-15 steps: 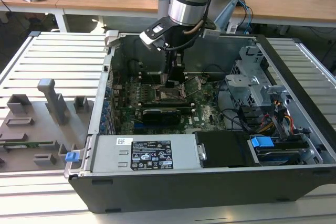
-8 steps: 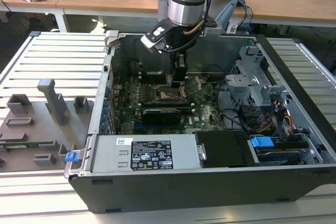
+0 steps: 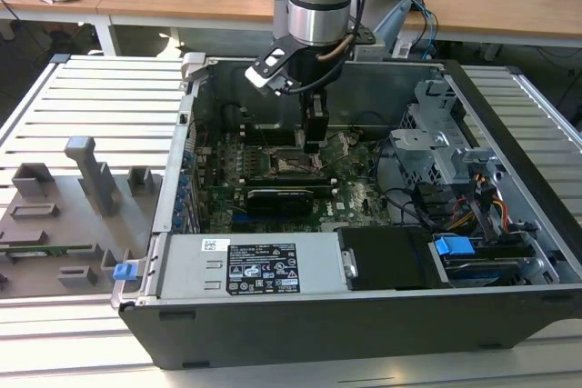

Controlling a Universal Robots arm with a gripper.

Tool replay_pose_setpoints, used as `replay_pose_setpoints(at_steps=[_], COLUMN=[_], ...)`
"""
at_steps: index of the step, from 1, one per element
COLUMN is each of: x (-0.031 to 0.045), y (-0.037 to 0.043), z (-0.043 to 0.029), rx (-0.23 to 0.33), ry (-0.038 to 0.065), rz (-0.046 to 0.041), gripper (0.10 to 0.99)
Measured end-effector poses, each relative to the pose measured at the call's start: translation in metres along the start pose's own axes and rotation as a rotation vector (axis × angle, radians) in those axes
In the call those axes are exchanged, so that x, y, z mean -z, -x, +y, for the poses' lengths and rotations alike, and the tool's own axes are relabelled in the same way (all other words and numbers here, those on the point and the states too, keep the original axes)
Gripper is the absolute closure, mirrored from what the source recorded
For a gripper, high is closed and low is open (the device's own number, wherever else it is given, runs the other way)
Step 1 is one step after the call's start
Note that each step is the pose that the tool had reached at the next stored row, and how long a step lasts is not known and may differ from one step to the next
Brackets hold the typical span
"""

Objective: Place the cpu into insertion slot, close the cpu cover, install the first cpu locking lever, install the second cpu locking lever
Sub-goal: 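Place the cpu into insertion slot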

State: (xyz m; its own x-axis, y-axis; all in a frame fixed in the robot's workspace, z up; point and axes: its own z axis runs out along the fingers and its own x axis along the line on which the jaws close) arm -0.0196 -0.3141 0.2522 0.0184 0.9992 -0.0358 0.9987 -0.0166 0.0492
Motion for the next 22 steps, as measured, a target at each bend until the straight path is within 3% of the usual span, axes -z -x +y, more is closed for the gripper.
replay_pose_setpoints(at_steps=[5,10,15,22], x=[-0.0024,-0.0039,-0.0053,-0.0066], y=[-0.0004,-0.0074,-0.0073,-0.0074], z=[-0.0079,-0.0099,-0.0173,-0.0189], rx=[0.000,0.000,0.000,0.000], ry=[0.000,0.000,0.000,0.000], rz=[0.0001,0.0001,0.0001,0.0001], gripper=[0.541,0.541,0.541,0.541])
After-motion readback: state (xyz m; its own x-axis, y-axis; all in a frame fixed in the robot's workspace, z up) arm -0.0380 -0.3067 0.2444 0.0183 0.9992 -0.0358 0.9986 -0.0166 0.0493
